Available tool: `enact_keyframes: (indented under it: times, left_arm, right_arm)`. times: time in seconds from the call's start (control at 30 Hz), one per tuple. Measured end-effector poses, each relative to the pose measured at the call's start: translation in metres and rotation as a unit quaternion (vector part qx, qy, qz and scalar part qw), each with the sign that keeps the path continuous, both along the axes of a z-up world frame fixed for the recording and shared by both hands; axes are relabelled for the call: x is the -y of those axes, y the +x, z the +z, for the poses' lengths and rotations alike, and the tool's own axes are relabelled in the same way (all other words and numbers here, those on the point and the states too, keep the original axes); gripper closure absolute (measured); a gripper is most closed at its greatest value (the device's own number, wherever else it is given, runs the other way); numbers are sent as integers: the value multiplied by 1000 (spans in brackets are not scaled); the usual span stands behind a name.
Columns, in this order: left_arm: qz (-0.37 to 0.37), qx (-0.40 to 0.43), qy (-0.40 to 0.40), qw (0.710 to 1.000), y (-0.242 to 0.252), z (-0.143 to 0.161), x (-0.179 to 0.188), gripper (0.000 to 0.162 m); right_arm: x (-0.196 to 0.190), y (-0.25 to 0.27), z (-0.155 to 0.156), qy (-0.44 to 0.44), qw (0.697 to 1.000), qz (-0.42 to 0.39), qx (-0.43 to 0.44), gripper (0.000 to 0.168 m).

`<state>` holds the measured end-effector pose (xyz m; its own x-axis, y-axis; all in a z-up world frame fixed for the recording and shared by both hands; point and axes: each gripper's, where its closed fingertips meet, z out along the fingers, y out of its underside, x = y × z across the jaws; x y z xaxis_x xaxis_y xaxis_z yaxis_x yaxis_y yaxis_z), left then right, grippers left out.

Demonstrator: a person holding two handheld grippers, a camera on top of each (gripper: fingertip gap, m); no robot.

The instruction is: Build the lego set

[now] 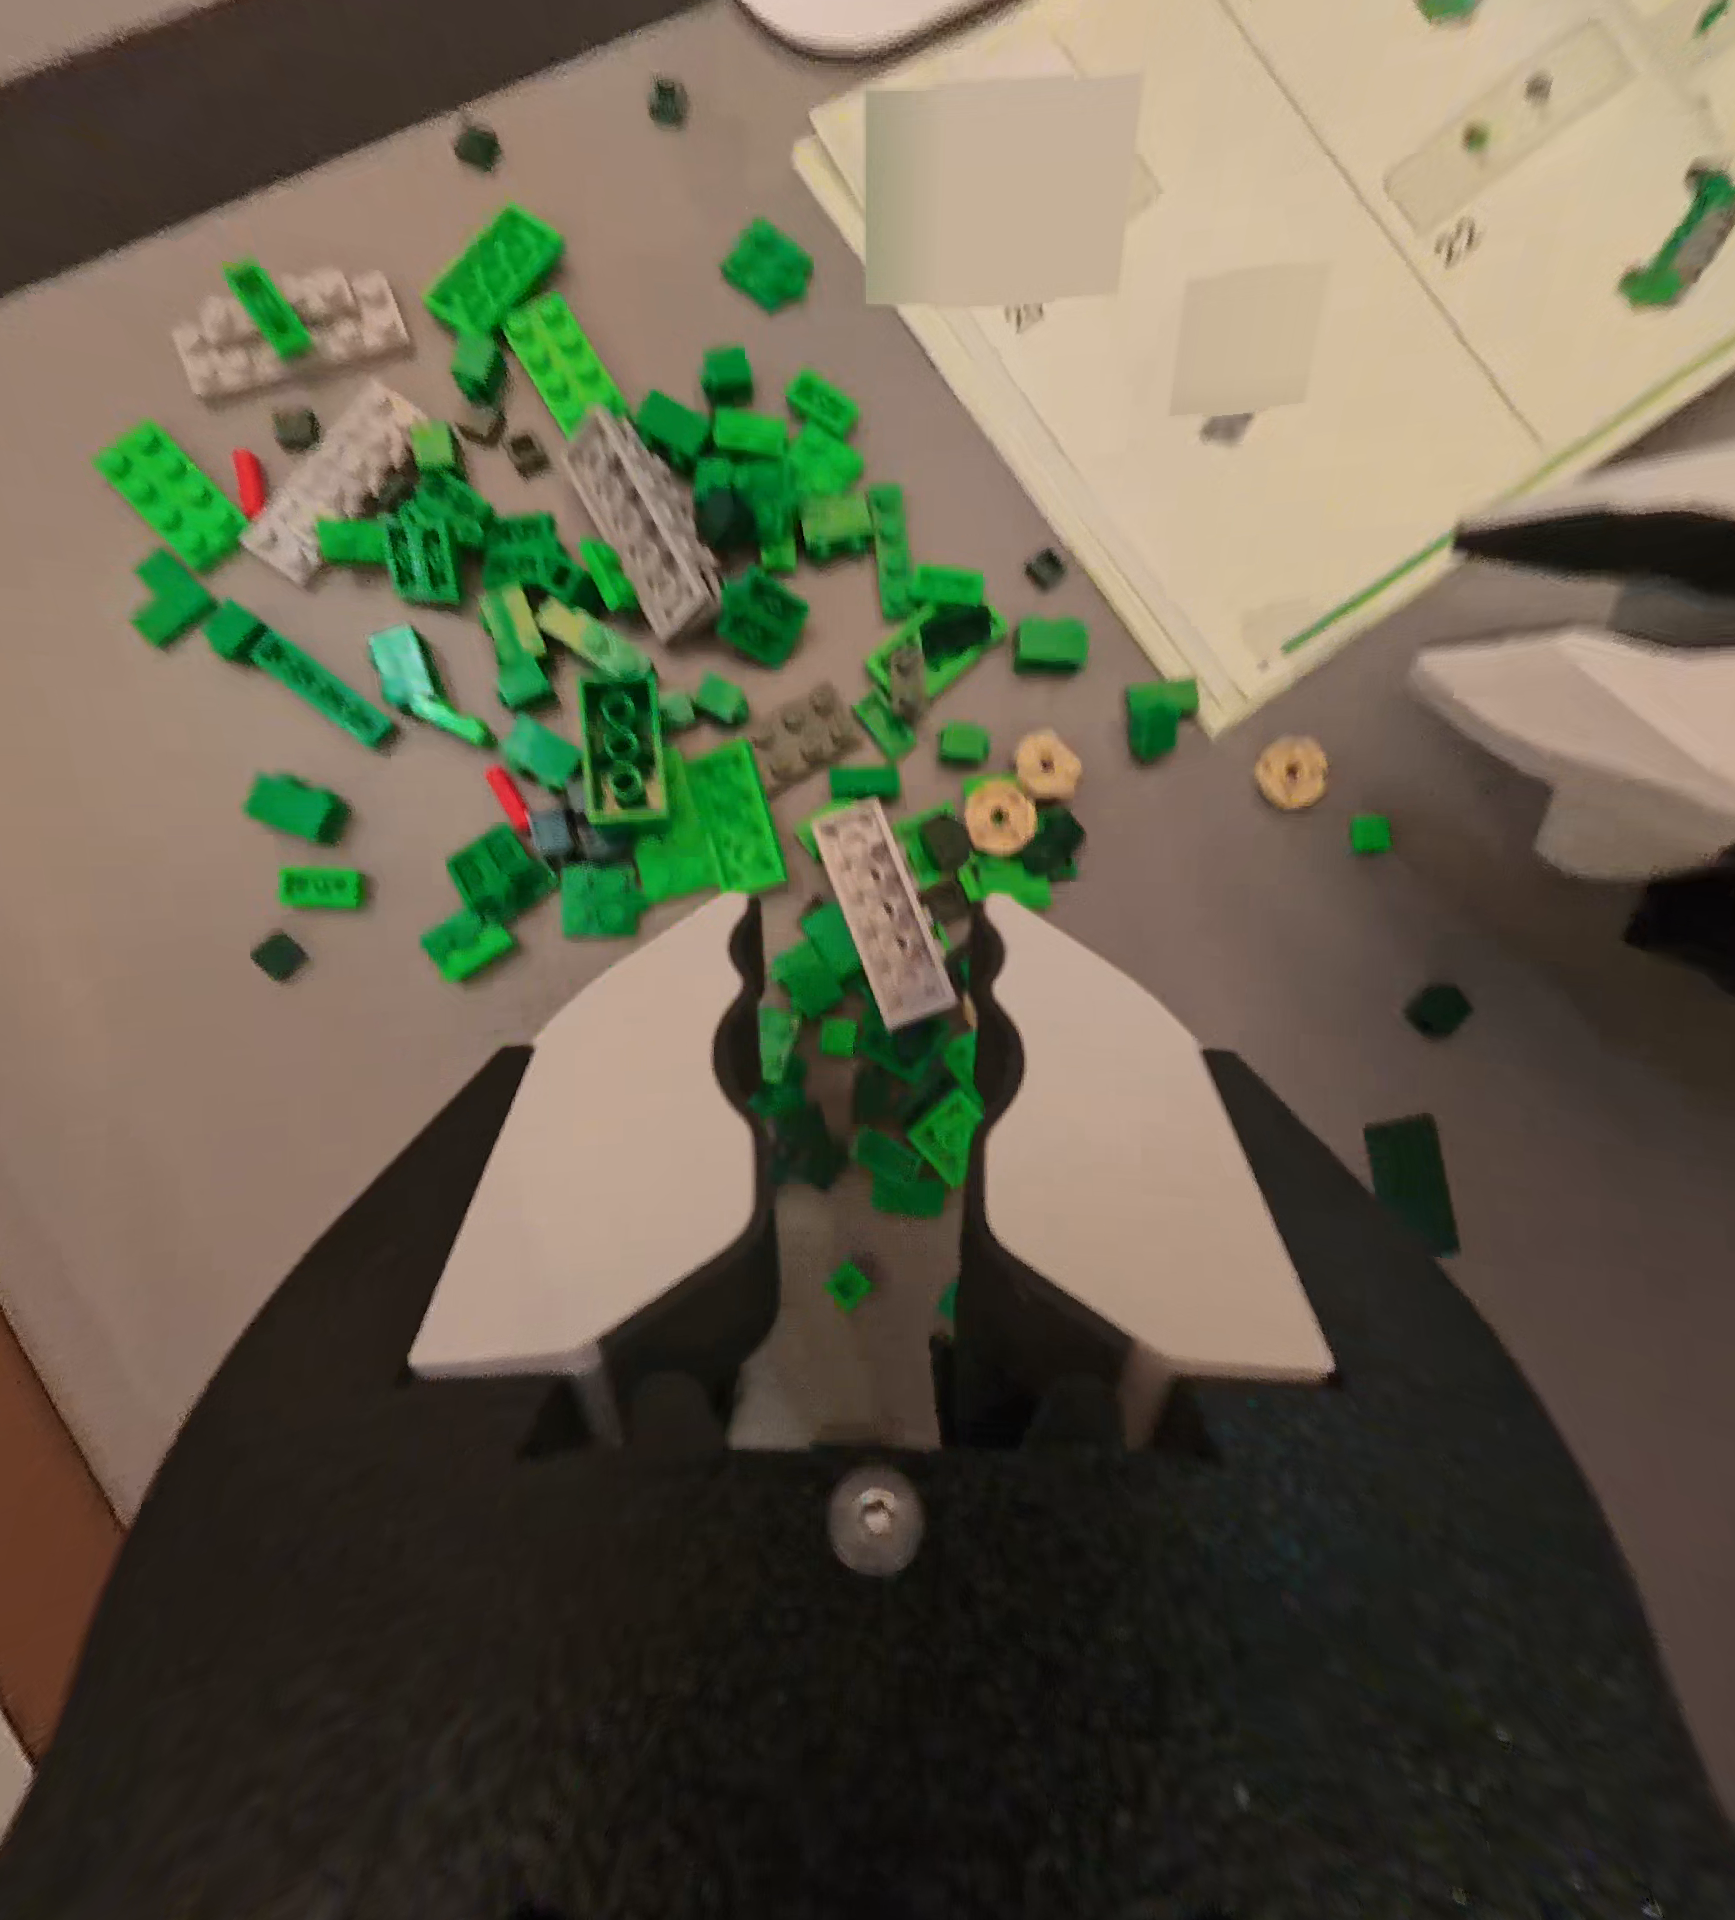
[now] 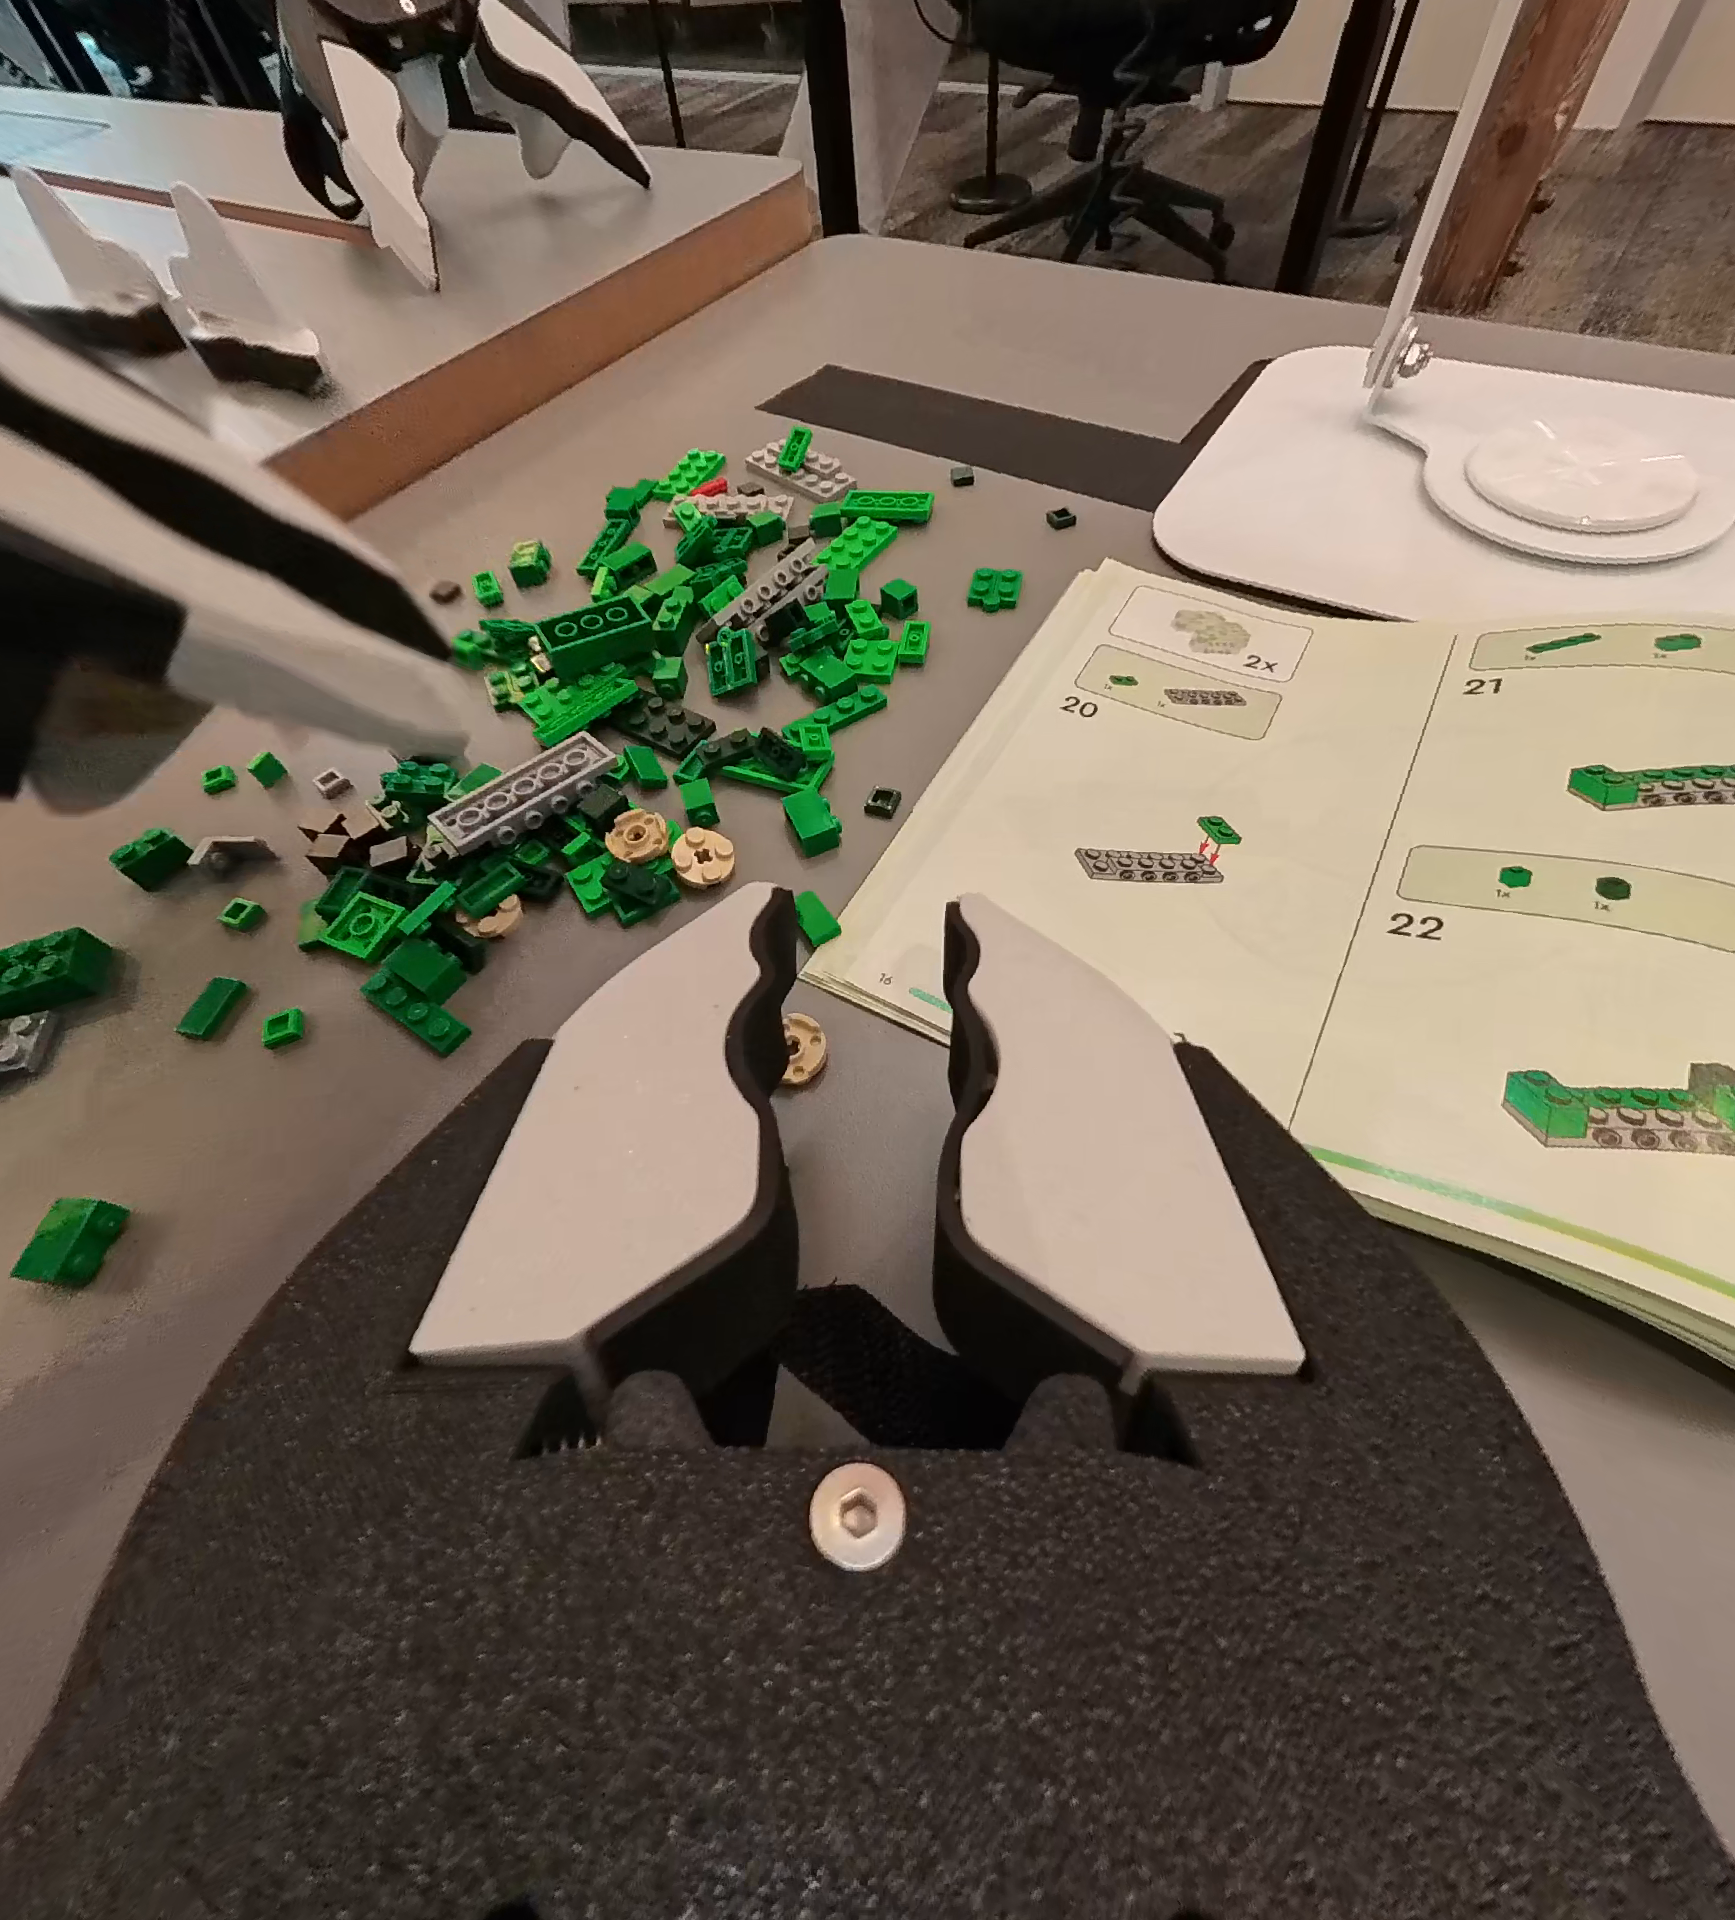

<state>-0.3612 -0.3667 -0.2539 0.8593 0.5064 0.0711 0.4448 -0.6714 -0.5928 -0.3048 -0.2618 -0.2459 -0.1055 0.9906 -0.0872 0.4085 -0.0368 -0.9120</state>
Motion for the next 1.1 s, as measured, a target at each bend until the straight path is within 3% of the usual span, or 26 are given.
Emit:
enact_keyframes:
  times: [0.2, 0.53, 0.67, 0.8, 0.87, 0.93, 1.1]
  left_arm:
    - [-12, 3, -18, 1000, 13, -22, 3, 128]
    - [-15, -15, -39, 999, 6, -28, 4, 145]
    - [11, -47, -1, 999, -3, -11, 12, 145]
    - [18, -22, 102, 994, 8, 11, 18, 145]
    - [-13, 43, 172, 984, 34, 20, 17, 145]
    - [-54, 121, 214, 968, 64, 23, 21, 145]
    - [-160, 270, 262, 913, 128, 36, 39, 145]
  right_arm:
    - [0, 0, 0, 2, 1000, 0, -1, 142]
    - [0, 0, 0, 1, 1000, 1, -1, 141]
    - [0, -1, 0, -1, 1000, 1, -1, 141]
    - [4, 0, 2, 0, 1000, 16, -8, 134]
    - [17, 2, 11, 1, 997, 62, -40, 133]
    - [47, 13, 26, -6, 981, 168, -99, 129]
    - [112, 74, 62, -69, 878, 421, -215, 134]
